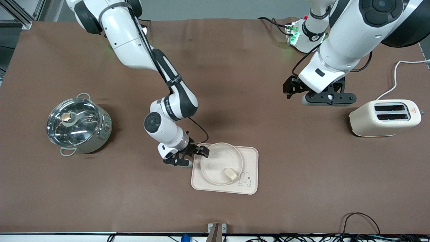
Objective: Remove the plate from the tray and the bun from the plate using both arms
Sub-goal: 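Lower the right gripper onto the white plate rim and grasp it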
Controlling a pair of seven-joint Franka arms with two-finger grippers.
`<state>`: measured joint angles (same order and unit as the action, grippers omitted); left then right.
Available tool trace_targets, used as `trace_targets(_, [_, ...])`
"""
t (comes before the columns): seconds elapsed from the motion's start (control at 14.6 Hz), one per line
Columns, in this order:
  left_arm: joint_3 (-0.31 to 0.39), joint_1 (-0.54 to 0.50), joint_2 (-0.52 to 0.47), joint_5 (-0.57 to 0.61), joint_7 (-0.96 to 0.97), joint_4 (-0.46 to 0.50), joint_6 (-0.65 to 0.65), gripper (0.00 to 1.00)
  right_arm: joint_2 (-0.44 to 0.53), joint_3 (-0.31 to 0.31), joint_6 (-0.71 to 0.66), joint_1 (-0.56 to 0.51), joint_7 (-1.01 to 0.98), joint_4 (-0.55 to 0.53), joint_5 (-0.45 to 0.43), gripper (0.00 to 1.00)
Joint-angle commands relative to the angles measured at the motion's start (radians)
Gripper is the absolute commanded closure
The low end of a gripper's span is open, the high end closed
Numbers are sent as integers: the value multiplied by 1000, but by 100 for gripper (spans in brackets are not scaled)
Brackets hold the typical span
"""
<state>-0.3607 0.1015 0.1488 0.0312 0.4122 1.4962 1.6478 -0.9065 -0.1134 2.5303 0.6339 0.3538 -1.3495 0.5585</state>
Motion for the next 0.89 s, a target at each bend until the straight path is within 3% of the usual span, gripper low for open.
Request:
trace_targets(0.0, [2,1,-11,13,-9,-8,-20,0,-69,-11,28,9,17,87,18,33])
trace_targets(0.14, [2,3,-11,13,-9,-8,-20,0,-80,-11,36,9,7,87,17,75])
trace_targets(0.27, [2,1,-11,13,-9,-8,-20,0,-86,-11,53,7,-25,82,14,99])
trace_targets(0.62, [2,1,-11,15,-10,-8,-20,0,-33,-9,47,-3,-33,50,15,100])
trace_targets(0.82, [2,3,-11,15,-10,-8,-20,0,113,26,59,9,-81,-152,21,100])
